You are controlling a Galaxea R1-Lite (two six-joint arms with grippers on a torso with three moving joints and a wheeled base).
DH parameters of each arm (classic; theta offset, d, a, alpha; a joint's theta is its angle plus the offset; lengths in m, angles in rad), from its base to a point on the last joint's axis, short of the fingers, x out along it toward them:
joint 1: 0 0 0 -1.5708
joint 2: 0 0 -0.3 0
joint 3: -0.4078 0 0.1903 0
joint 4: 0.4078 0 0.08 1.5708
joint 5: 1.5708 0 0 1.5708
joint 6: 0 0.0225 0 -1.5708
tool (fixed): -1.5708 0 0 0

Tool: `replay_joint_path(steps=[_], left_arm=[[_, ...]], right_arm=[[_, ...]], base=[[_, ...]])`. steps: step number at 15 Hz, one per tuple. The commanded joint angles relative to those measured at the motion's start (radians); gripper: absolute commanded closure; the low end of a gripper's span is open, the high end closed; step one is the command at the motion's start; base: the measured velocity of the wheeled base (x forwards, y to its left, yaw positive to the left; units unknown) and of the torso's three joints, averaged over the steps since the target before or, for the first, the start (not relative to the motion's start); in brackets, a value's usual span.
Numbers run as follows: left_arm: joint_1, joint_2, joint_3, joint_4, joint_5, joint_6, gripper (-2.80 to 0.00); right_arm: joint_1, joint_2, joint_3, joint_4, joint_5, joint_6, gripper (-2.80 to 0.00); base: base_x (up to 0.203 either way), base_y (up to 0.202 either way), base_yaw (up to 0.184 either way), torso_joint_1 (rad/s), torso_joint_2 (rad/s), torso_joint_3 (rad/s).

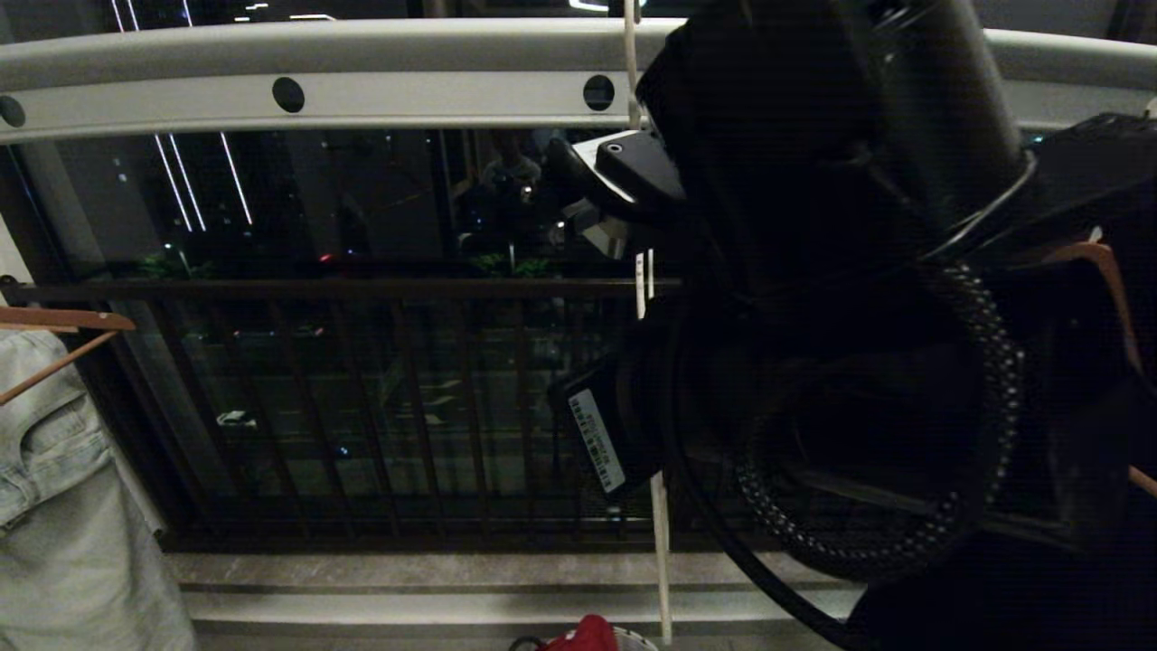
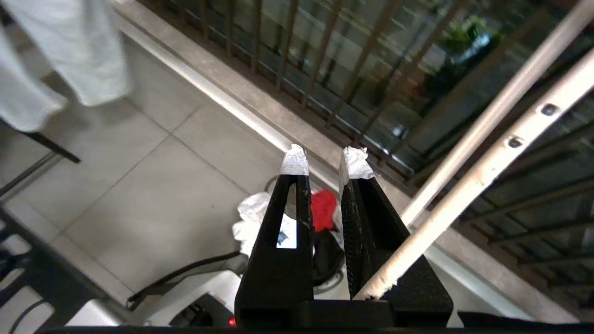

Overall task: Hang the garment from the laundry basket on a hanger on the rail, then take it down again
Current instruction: Pick up the clothes rack on the clothesline

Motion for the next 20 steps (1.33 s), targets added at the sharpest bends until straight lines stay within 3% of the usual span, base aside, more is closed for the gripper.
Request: replay_joint_path(steps=[1, 7, 11, 16, 20], left_arm=[[0.000, 0.000, 0.000, 0.000, 0.001, -0.001, 0.00], [0.000, 0.000, 0.000, 0.000, 0.001, -0.001, 0.00], [0.000, 0.000, 0.000, 0.000, 0.001, -0.001, 0.00], [0.000, 0.000, 0.000, 0.000, 0.001, -0.001, 0.00], [0.000, 0.000, 0.000, 0.000, 0.001, -0.001, 0.00]], right_arm=[[0.019, -0.025, 0.002, 0.004, -0.002, -0.002, 0.00], [0.019, -0.115, 0.067, 0.004, 0.026, 0.005, 0.00], [-0.019, -0.248, 0.214, 0.004, 0.154, -0.002, 0.00], [-0.208, -0.433, 0.441, 0.002, 0.377, -0.065, 0.00], [-0.436, -0.502, 0.571, 0.002, 0.546, -0.200, 0.00]], base=[[0.000, 0.000, 0.000, 0.000, 0.00, 0.000], [0.000, 0.000, 0.000, 0.000, 0.00, 0.000], [0.000, 0.000, 0.000, 0.000, 0.00, 0.000], [0.000, 0.000, 0.000, 0.000, 0.00, 0.000], [0.000, 0.000, 0.000, 0.000, 0.00, 0.000]])
